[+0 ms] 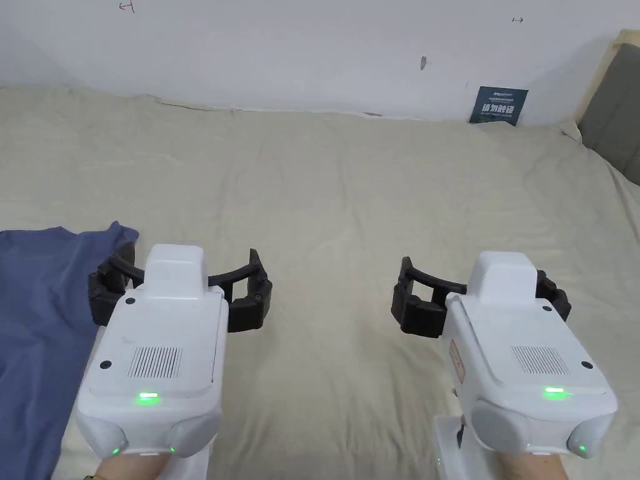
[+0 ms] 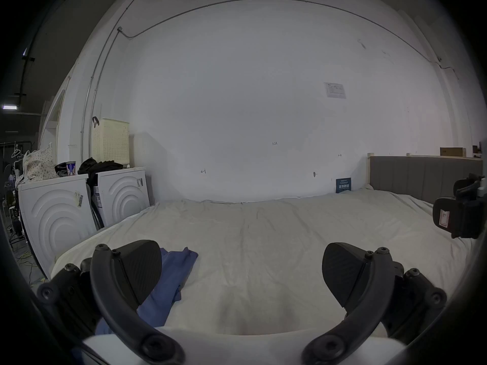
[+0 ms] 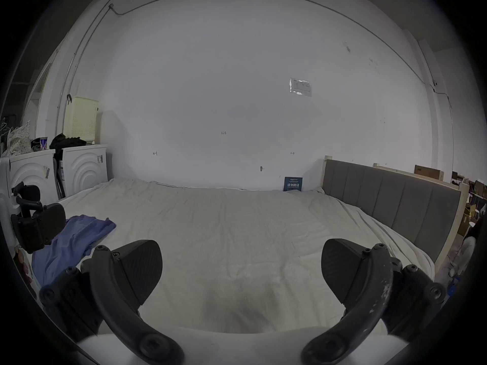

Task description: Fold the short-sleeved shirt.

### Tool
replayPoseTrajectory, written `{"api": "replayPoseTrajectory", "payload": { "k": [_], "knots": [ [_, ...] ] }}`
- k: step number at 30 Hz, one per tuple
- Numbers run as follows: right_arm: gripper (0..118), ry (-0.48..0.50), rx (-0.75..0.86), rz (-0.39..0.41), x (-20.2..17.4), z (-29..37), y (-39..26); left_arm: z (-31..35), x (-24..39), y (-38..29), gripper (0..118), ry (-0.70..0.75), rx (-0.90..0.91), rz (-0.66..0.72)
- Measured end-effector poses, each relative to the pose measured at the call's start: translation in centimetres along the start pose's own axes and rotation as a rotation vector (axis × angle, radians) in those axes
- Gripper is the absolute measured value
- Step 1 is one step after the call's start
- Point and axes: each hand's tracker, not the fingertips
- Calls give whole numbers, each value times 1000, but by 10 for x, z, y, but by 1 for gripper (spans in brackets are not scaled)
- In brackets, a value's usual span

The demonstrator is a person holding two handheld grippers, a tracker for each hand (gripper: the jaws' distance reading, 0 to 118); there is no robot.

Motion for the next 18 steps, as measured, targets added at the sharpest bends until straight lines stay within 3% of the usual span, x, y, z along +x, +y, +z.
{"api": "replayPoseTrajectory", "payload": {
  "k": [18],
  "knots": [
    [118,7,1,-12,3,4,2,2,2,1,118,-21,12,-6]
  ]
}}
